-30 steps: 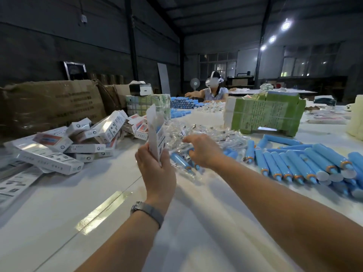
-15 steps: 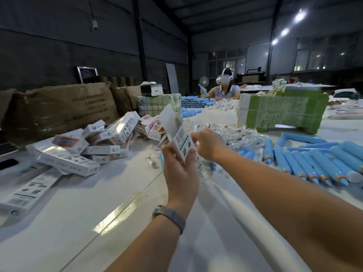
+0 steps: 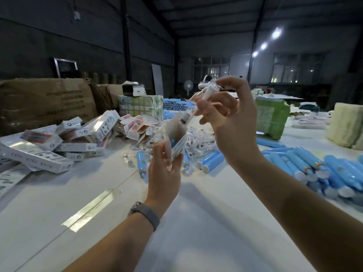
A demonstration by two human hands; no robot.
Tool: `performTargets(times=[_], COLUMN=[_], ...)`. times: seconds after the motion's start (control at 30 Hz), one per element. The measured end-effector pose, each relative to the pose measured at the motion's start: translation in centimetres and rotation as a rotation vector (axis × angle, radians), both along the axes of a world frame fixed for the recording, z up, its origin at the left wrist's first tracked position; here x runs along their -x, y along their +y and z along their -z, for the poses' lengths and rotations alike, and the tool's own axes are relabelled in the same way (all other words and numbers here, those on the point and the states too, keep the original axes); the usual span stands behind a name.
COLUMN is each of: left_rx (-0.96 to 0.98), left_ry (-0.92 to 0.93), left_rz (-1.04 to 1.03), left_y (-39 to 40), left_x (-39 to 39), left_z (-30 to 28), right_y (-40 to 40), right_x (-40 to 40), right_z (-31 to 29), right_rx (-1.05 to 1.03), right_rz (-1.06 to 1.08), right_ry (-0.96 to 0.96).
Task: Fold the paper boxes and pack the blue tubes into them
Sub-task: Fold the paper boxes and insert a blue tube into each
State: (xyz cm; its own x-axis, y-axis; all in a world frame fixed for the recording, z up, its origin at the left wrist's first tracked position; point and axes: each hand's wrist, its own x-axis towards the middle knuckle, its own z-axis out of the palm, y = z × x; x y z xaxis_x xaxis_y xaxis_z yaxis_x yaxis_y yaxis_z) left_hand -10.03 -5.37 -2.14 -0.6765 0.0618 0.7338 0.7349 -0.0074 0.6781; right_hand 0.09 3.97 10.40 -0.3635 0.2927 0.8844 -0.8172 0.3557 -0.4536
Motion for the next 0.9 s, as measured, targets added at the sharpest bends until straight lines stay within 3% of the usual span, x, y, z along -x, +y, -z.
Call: performTargets(times=[0.07, 0.27, 0.37, 0.5, 0.6, 0.77, 0.9], left_rx=[0.020, 0.052, 0.068, 0.059, 0.051, 0.055, 0.063], left_ry=[0.022, 0.041, 0.062, 0.072, 0.042, 0.077, 0.020], left_rz=[-0.018, -0.050, -0.062, -0.064, -0.025, 0.028, 0.208], left_y=[0.2, 0.3, 0.4, 0.4, 0.3, -0.1, 0.2], left_x=[0.2, 0.4, 0.5, 0.4, 0.3, 0.0, -0.7], left_z=[0.2, 0.7, 0.8, 0.6, 0.5, -0.1, -0.7], right_y=[0.0, 1.9, 2.9, 3.0, 3.0, 3.0, 2.7], right_x=[0.3, 1.9, 2.3, 2.2, 2.0, 1.9, 1.8], right_z=[0.6, 3.0, 3.4, 4.0, 3.8, 3.5, 3.4], right_rx=[-0.067, -0.485, -0.647, -0.831, -0.852, -0.633, -0.452], right_rz=[0.062, 0.520, 0.613, 0.682, 0.623, 0.309, 0.104], right_ry=[-0.027, 0.018, 0.014, -0.151, -0.222, -0.384, -0.486])
